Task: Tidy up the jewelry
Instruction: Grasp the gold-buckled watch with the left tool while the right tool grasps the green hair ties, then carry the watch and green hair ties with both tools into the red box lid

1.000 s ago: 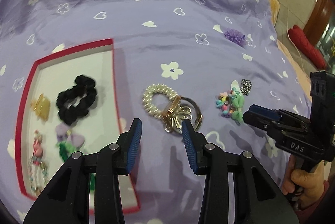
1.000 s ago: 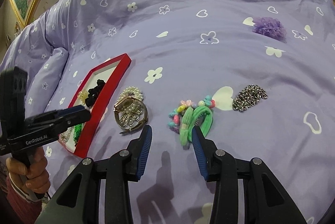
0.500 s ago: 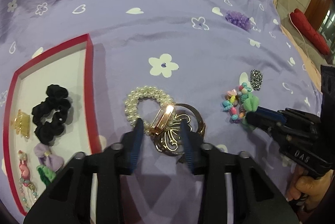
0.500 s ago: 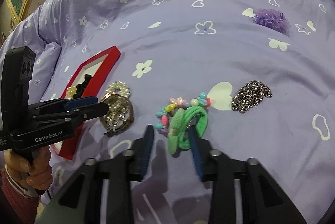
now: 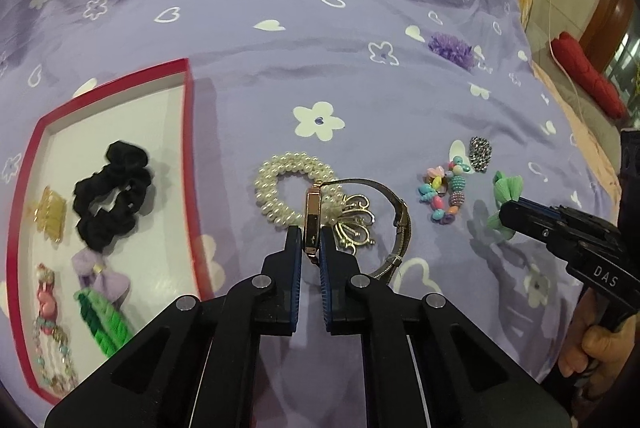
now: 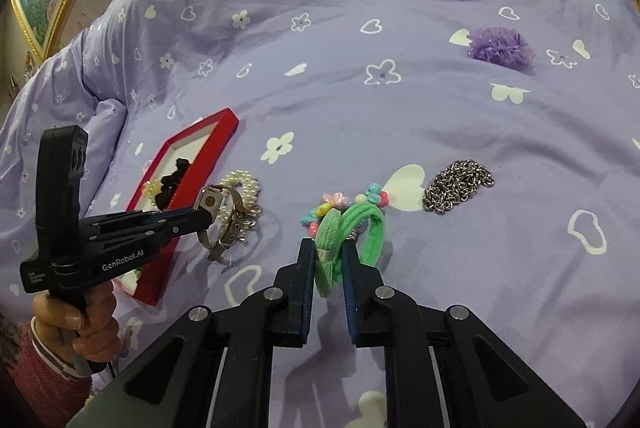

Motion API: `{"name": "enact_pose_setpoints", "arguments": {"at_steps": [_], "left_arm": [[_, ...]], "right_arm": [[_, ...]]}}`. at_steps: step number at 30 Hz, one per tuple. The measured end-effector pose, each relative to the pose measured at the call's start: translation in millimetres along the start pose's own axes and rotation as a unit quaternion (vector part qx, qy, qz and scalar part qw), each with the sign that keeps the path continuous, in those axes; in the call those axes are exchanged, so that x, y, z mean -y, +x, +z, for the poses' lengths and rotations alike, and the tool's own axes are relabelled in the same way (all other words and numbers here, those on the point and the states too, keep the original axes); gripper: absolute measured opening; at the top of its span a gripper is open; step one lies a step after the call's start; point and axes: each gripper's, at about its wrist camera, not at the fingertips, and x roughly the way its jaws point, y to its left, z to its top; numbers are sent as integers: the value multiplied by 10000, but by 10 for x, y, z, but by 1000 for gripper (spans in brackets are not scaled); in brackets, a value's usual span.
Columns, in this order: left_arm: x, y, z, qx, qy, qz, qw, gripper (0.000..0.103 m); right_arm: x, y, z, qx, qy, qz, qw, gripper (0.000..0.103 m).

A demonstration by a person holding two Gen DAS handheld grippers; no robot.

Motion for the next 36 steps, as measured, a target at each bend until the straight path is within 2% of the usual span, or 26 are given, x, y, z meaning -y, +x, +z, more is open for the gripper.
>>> {"name": "enact_pose_setpoints", "arguments": {"at_steps": [8,18,36], "left_arm": [[-189,-342,-164,243,-340,35,9991,7],[-516,-652,-355,452,-770,168,9959,7],[-1240,-1070,-727,634,-1393,676,9859,7]], "right_arm": [[-211,-83,-5,52,-110,219,9997,13],[-667,-14,14,-4,-464,531,9975,13],[-1538,327,-15,-279,-1084,1179,9867,13]]}}
